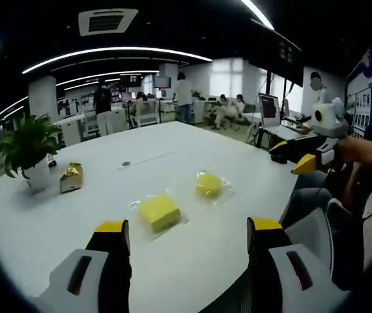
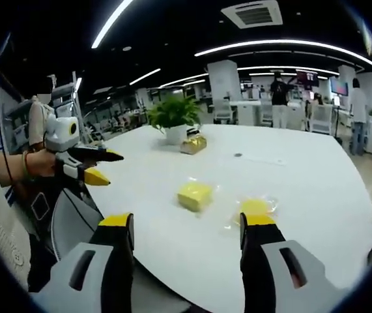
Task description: Compare the silicone blocks by pressing each to a similar depth, holding the contact briefly, and releasing to observe deformation and rebound differences across the visible hardness samples.
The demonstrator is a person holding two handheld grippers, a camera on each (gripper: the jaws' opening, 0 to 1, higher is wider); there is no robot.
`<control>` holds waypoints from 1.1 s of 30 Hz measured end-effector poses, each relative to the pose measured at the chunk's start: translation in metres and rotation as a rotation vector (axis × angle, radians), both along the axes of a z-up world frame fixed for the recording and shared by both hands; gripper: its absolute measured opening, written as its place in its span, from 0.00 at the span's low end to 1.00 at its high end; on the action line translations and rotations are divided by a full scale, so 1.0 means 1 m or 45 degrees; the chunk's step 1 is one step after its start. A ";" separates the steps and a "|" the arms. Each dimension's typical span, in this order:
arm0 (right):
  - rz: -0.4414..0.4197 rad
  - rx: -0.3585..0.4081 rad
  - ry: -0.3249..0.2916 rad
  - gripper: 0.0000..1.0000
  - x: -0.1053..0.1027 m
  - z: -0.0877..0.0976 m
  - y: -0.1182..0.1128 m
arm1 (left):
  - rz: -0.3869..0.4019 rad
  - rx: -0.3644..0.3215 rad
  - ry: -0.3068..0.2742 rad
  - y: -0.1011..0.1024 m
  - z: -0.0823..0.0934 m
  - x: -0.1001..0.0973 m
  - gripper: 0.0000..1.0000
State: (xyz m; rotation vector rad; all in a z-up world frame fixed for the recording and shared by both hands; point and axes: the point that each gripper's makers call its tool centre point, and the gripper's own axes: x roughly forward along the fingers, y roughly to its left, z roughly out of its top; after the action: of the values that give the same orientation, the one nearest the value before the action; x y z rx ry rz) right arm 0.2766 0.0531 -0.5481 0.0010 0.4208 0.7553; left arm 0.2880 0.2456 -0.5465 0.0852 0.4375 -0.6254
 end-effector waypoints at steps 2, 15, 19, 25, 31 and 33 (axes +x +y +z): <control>-0.025 -0.005 -0.007 0.60 0.001 0.001 0.003 | -0.027 -0.012 -0.002 0.001 0.003 0.000 0.74; -0.094 -0.030 -0.014 0.62 0.003 0.001 0.013 | -0.132 -0.031 -0.012 -0.003 0.005 0.000 0.75; -0.082 -0.029 -0.018 0.62 0.008 -0.005 0.008 | -0.108 -0.014 -0.032 -0.003 0.000 0.005 0.75; -0.067 -0.036 -0.042 0.62 0.013 -0.008 0.002 | -0.050 -0.028 -0.045 0.004 -0.003 0.010 0.75; -0.068 -0.035 -0.032 0.62 0.017 -0.018 0.001 | -0.024 -0.001 -0.046 0.011 -0.007 0.010 0.74; -0.058 -0.035 -0.028 0.62 0.016 -0.021 0.002 | -0.008 0.008 -0.049 0.015 -0.007 0.010 0.74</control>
State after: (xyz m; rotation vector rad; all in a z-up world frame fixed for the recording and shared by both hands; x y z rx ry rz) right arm 0.2930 0.0551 -0.5689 -0.0231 0.4087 0.7037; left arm 0.2982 0.2606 -0.5533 0.1045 0.4025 -0.6278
